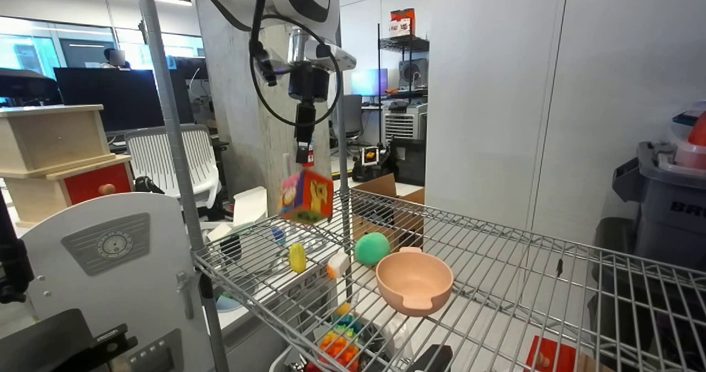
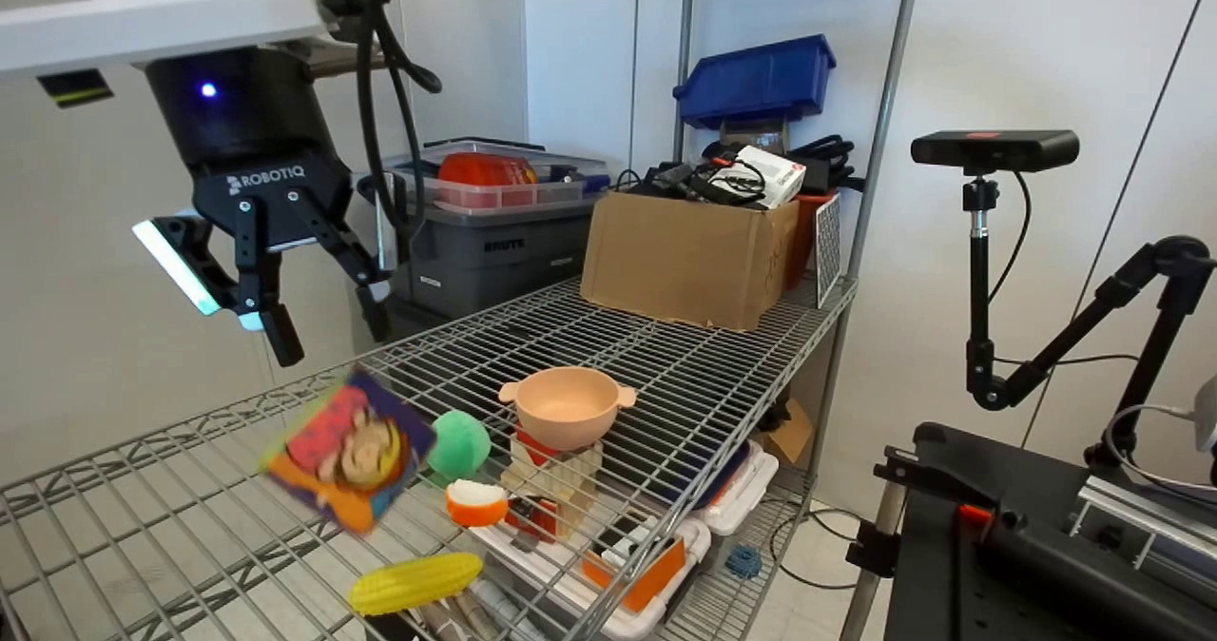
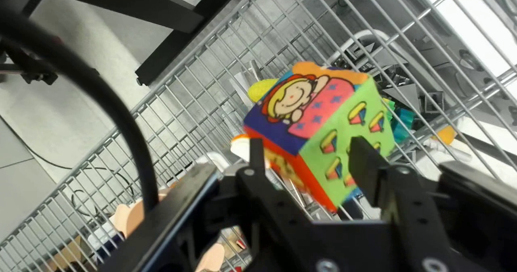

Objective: Remove the cube from the bowl and put it on the rack

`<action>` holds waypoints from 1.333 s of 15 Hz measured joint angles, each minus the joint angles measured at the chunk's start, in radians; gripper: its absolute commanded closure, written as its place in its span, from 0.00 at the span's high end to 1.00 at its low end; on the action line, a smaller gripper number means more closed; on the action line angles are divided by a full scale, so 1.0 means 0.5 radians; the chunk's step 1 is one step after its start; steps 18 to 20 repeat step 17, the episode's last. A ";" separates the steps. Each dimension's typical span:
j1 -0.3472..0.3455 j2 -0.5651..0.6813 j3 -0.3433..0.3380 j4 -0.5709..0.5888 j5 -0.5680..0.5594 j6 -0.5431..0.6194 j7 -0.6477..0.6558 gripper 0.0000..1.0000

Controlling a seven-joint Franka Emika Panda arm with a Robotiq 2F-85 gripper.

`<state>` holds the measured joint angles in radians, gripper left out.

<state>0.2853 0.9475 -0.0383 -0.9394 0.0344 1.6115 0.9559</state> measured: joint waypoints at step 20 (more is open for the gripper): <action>-0.059 -0.291 -0.006 -0.363 -0.014 0.003 -0.350 1.00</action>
